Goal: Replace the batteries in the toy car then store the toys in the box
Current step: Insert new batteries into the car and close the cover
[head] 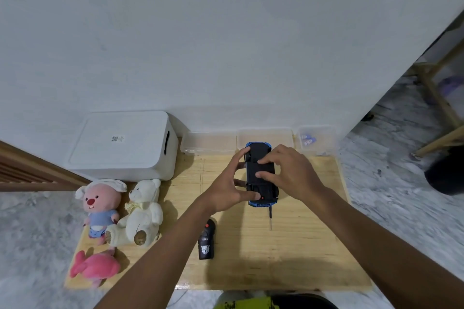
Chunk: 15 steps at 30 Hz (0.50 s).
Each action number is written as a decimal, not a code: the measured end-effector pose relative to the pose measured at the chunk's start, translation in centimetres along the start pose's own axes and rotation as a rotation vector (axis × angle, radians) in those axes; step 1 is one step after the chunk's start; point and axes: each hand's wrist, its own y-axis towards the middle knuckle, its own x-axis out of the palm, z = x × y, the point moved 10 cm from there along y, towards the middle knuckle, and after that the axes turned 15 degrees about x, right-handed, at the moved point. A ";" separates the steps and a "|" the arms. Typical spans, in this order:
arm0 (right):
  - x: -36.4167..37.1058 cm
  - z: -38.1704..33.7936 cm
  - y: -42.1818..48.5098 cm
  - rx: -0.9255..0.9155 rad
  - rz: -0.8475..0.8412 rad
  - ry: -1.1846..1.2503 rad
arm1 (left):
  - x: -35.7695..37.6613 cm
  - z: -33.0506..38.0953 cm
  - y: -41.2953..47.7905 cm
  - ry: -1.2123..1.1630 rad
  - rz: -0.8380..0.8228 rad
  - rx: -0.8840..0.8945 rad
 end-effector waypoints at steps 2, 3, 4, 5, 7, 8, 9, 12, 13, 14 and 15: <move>0.0 -0.2 0.0 0.008 0.029 -0.013 | -0.1 -0.1 0.0 -0.005 0.011 -0.003; 0.0 -0.3 0.0 0.018 0.034 0.003 | -0.2 -0.2 0.0 0.001 0.012 0.001; 0.1 -0.3 -0.1 0.026 0.035 0.016 | -0.2 -0.2 0.1 0.011 0.005 0.010; 0.2 -0.4 -0.1 0.031 0.031 0.012 | -0.2 -0.3 0.1 0.022 -0.004 0.017; 0.8 -0.4 -0.2 0.018 0.011 -0.053 | -0.2 -0.7 0.0 0.027 -0.016 0.005; 1.0 -0.4 -0.3 0.001 0.010 -0.073 | -0.2 -0.9 0.0 0.027 -0.020 -0.013; 1.0 -0.2 -0.3 -0.004 0.015 -0.039 | -0.2 -1.2 -0.1 0.030 -0.026 -0.031; -0.6 2.1 0.0 0.106 0.121 0.273 | -1.0 -2.1 -0.4 0.050 -0.015 -0.073; -0.9 3.4 0.2 0.169 0.162 0.324 | -1.4 -2.5 -0.5 0.050 -0.002 -0.084; -0.6 4.9 0.5 0.235 0.167 0.313 | -1.8 -2.8 -0.8 0.049 0.011 -0.096; 0.4 6.4 0.9 0.297 0.126 0.259 | -2.2 -3.2 -1.0 0.051 0.021 -0.109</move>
